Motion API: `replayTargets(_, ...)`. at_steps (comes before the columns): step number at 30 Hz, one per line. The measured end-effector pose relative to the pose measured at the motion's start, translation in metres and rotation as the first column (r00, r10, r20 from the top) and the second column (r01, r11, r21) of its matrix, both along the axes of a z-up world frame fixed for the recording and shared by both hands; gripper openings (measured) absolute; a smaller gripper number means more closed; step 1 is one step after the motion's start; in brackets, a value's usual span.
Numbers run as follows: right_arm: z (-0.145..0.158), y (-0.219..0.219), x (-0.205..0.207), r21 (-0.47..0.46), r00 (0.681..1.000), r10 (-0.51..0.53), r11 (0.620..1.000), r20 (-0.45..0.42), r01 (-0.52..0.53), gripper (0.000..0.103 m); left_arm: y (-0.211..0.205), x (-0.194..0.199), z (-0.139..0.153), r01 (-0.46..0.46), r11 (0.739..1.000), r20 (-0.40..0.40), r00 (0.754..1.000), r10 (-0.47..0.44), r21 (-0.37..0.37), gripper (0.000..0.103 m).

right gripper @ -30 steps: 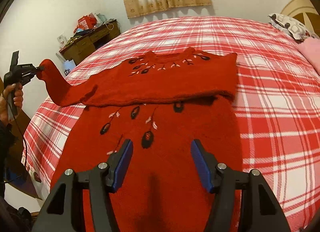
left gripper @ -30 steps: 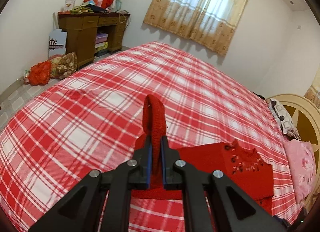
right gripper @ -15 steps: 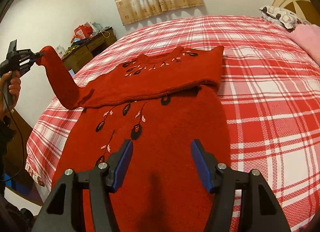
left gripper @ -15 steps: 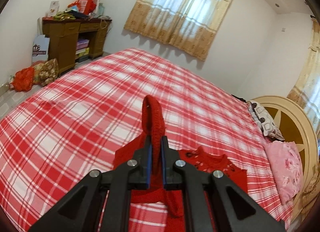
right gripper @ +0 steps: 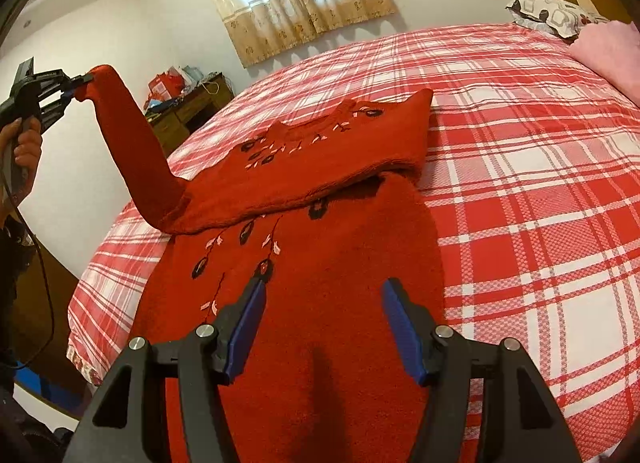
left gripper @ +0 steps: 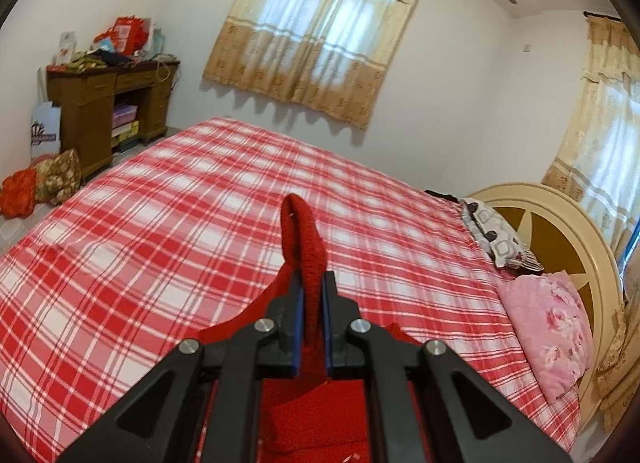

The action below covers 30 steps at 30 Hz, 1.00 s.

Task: Fold small clothes
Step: 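Lift the held sleeve and fold it across the sweater body, then release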

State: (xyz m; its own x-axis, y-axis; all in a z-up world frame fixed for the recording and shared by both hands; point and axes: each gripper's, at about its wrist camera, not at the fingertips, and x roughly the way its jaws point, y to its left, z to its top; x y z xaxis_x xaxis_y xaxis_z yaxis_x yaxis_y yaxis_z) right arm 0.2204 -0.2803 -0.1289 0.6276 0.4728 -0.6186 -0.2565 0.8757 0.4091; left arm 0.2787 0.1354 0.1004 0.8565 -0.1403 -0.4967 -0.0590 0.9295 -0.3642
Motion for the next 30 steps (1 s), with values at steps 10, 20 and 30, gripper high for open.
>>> replayTargets(10,-0.005,-0.011,0.002,0.046,1.000,-0.026,0.999,-0.007,0.027,0.062,-0.065,0.015,0.015,0.112,0.993,0.041,0.993,-0.114,0.043,0.008)
replayTargets(20,-0.019,-0.011,0.001,0.056,0.999,-0.034,0.998,-0.019,0.035,0.063,-0.158,0.033,-0.025,0.216,0.966,0.003,0.976,-0.219,0.138,0.008)
replayTargets(30,-0.022,-0.005,-0.002,0.047,1.000,-0.022,0.999,0.004,0.022,0.063,-0.272,0.053,-0.137,0.373,0.896,-0.172,0.925,-0.339,0.241,0.008)
